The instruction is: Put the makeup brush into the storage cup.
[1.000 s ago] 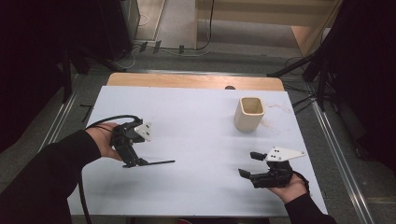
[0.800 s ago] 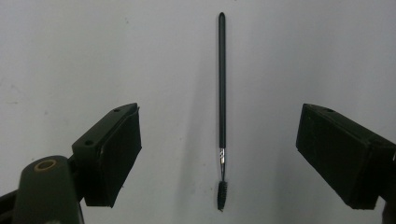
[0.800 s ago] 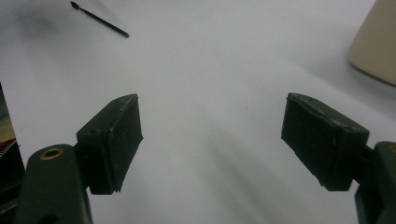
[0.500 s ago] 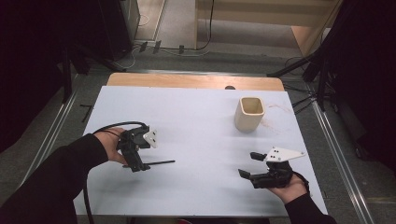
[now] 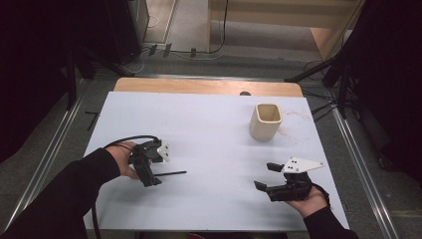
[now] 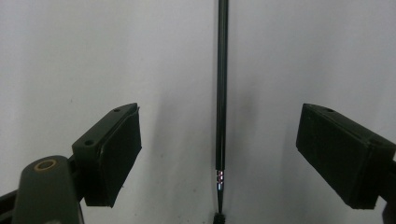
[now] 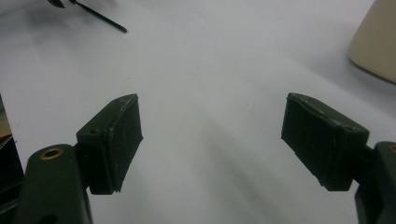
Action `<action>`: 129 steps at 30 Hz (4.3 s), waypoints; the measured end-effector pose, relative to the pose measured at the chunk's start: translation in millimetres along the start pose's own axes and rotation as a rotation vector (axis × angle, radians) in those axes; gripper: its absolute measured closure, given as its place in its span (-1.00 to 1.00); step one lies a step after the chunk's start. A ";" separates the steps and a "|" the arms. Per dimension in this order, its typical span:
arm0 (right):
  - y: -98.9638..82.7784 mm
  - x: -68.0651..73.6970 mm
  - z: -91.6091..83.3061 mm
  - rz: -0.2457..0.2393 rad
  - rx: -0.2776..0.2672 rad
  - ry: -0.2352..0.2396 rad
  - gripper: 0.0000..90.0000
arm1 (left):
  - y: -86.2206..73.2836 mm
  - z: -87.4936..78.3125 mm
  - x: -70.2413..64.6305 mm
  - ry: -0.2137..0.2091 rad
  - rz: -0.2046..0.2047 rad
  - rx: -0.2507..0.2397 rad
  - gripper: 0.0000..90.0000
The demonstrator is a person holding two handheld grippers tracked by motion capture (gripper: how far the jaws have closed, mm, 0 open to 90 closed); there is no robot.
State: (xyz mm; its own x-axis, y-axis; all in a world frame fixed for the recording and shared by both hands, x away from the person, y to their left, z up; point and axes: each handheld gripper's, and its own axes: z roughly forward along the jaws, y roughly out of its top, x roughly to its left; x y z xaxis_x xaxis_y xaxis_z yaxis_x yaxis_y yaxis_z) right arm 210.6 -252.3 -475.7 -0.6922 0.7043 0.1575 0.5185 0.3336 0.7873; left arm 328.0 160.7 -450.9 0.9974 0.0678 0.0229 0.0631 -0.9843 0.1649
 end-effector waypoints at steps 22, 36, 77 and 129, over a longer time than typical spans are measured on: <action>-1.4 -0.5 0.5 0.002 0.025 -0.027 -0.52 | -7.4 17.1 -2.0 0.002 0.001 0.032 -0.18; -1.5 -0.6 0.8 0.001 0.031 -0.026 -0.51 | -1.2 13.6 -4.8 -0.017 -0.023 0.102 0.70; -0.5 1.1 2.1 -0.007 0.014 0.008 -0.48 | 1.8 -41.2 0.6 -0.045 -0.164 -0.162 0.90; 37.8 16.5 16.2 -0.116 -0.070 0.193 -0.46 | 49.4 -54.3 -37.7 0.007 -0.149 -0.342 0.90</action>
State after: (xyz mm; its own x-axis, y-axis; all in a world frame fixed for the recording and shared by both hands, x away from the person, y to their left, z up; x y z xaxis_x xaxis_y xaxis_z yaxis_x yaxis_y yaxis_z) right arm 226.9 -217.9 -453.0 -0.8316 0.5288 0.1696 0.3989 0.3564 0.8449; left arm 291.6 118.4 -390.1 0.9779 0.2082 -0.0200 0.1914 -0.8523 0.4868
